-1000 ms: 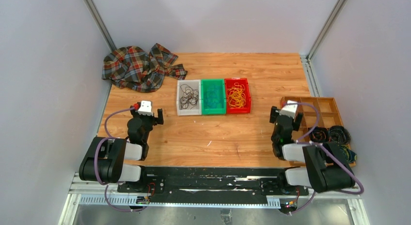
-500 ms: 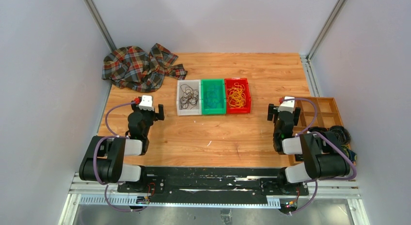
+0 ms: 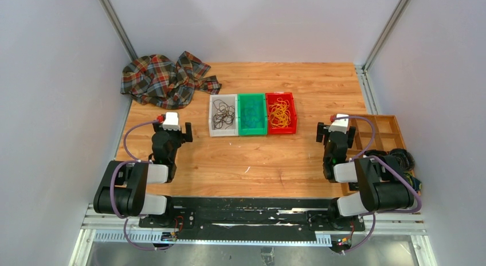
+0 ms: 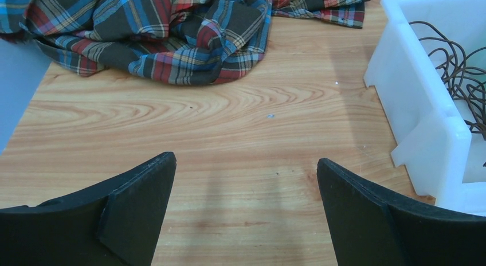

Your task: Untangle the cables

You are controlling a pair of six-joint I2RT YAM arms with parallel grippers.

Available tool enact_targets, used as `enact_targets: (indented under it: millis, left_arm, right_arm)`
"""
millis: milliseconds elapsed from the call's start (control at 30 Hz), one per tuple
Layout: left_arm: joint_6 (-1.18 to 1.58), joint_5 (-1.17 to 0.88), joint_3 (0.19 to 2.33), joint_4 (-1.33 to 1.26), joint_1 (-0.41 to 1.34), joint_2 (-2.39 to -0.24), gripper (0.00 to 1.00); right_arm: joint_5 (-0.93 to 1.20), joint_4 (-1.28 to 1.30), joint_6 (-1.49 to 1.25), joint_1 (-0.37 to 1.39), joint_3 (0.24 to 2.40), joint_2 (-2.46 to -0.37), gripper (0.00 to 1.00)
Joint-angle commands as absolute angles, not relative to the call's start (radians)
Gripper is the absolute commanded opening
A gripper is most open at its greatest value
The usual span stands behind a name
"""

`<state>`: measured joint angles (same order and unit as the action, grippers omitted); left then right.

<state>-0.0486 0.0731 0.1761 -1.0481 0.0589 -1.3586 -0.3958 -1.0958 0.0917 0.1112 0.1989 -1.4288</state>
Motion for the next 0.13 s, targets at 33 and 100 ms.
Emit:
enact_targets:
  millis: [33, 100]
  left_arm:
    - [-0.043, 0.095, 0.196, -1.059, 0.050, -1.361, 0.98]
    - [-0.042, 0.095, 0.196, -1.060, 0.050, -1.361, 0.98]
  right_arm:
    - [-0.364, -1.108, 0.091, 0.101, 0.203, -1.432, 0.88]
    - [-0.357, -1.096, 0.088, 0.096, 0.202, -1.426, 0.88]
